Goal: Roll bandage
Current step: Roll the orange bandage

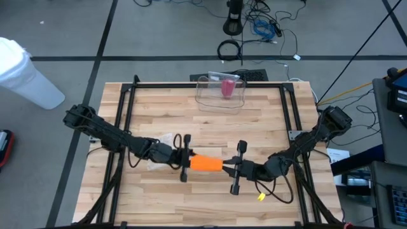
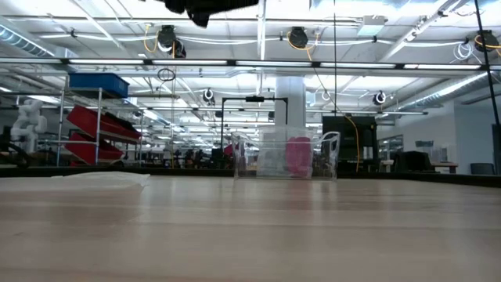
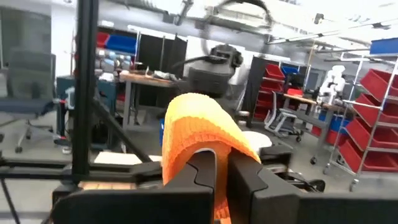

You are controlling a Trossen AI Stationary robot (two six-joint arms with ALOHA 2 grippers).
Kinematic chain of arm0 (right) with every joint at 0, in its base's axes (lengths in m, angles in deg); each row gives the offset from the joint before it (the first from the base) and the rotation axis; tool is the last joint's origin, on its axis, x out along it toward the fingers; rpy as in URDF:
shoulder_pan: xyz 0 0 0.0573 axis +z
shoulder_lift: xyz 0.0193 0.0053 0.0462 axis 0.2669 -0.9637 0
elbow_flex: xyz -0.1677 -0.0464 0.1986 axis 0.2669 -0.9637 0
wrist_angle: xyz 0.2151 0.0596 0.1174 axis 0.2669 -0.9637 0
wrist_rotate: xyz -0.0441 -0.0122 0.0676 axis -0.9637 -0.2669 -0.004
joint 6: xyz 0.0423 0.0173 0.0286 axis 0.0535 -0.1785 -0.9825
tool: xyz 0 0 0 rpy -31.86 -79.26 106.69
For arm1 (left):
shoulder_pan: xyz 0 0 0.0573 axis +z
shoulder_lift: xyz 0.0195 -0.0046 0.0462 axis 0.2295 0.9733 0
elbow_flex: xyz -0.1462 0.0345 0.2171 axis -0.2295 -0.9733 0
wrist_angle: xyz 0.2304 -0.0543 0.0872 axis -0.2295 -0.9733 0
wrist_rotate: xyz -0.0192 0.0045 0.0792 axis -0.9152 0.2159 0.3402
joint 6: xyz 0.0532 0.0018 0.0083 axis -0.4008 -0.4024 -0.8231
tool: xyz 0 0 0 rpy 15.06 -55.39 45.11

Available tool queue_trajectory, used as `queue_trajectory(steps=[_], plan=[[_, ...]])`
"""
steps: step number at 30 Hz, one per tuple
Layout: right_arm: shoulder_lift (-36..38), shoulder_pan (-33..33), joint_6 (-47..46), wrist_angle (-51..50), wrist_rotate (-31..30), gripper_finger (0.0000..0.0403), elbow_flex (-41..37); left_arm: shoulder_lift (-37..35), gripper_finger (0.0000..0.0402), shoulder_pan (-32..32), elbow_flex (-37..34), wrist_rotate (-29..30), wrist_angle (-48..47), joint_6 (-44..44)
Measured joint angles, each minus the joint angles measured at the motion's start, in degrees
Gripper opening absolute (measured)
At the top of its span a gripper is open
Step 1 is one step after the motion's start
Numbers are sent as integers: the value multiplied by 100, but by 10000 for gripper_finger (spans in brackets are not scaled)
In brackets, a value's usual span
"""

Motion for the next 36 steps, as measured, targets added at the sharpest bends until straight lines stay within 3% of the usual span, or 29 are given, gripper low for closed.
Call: queue_trajectory(steps=[6, 12, 23, 26, 29, 36], plan=[[-2, 245, 654, 68, -930, 4, 0, -294, 109, 465, -322, -1264, 316, 504], [-47, 189, 753, 33, -849, 4, 0, -404, 208, 863, -563, -2100, 615, 777], [-633, -294, 819, 625, -537, 4, -2, -409, 228, 939, -574, -2174, 734, 763], [-643, -291, 833, 625, -572, 4, -2, -409, 220, 939, -576, -2138, 709, 773], [-643, -291, 872, 763, -562, 4, -2, -409, 184, 938, -576, -2063, 682, 764], [-643, -234, 821, 839, -527, 4, -2, -411, 17, 938, -576, -1979, 664, 413]])
